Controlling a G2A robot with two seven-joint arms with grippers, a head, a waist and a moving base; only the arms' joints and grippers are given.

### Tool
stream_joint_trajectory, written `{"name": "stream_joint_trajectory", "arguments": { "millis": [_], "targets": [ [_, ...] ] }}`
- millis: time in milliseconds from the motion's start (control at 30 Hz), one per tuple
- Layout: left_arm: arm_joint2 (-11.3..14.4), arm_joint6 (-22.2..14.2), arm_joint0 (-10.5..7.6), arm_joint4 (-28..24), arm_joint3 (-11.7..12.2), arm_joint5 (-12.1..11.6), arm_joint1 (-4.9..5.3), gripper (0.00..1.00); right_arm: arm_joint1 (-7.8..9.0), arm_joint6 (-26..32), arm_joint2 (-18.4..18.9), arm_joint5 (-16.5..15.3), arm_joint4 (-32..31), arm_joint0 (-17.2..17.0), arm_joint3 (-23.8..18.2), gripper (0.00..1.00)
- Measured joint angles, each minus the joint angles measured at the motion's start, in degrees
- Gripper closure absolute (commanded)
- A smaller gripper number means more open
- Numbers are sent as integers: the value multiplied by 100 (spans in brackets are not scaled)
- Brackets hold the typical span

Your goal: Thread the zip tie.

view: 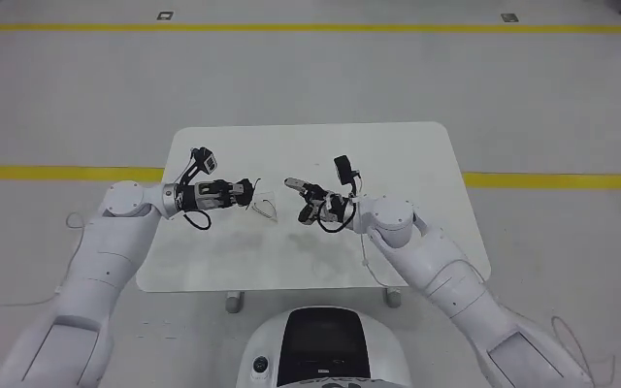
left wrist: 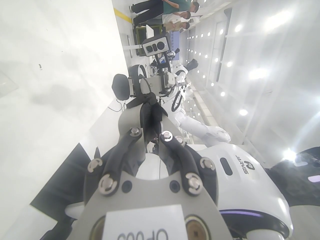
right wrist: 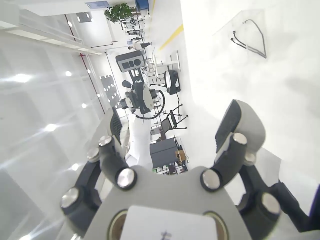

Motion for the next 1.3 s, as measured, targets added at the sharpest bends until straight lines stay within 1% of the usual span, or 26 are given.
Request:
{"name": "stream_joint_trajectory", "arguments": {
  "millis": [167, 200, 267, 300, 333, 400, 433, 567, 700, 767, 900, 1033, 1133, 1233, 1300],
  "targets": [
    [1, 15, 8, 1, -8, 7, -1, 100, 1, 2, 3, -1, -1, -6, -5, 0],
    [9, 100, 35, 31, -46, 20, 1, 100, -3, -16, 23, -31, 52, -40, 0, 0],
    [-13, 241, 67, 115, -99, 6, 17, 100, -17, 33, 84, -129, 287, -108, 33, 0],
    [-58, 269, 86, 130, -128, 1, 33, 100, -31, 169, 136, -210, 527, -130, 86, 0],
    [-100, 220, 104, 113, -164, 0, 44, 100, -41, 307, 174, -264, 719, -129, 142, 0],
    [-227, 24, 166, 10, -237, -1, 71, 100, -66, 642, 227, -332, 1085, -75, 309, 0],
    [-272, -6, 198, 1, -291, -1, 83, 100, -78, 757, 234, -338, 1194, -37, 387, 0],
    [-387, 0, 384, 4, -529, 0, 139, 100, -163, 1214, 196, -341, 1664, 181, 776, 0],
    [-428, 0, 513, -59, -655, 0, 178, 100, -274, 1589, 96, -360, 2064, 419, 1214, 0],
    [-447, 0, 545, -53, -680, 0, 191, 100, -302, 1729, 75, -384, 2190, 477, 1342, 0],
    [-470, 0, 597, -76, -726, 0, 202, 100, -301, 1731, 76, -386, 2190, 476, 1340, 0],
    [-470, 0, 598, -74, -729, 0, 203, 100, -303, 1713, 76, -390, 2191, 465, 1329, 0],
    [-469, 0, 598, -74, -728, 0, 203, 100, -332, 1521, 42, -389, 2170, 432, 1249, 0],
    [-469, 0, 598, -74, -728, 0, 203, 100, -403, 1510, -50, -394, 2217, 558, 1329, 0],
    [-469, 0, 598, -74, -728, 0, 203, 100, -479, 1536, -152, -398, 2287, 706, 1493, 0]
  ]
}}
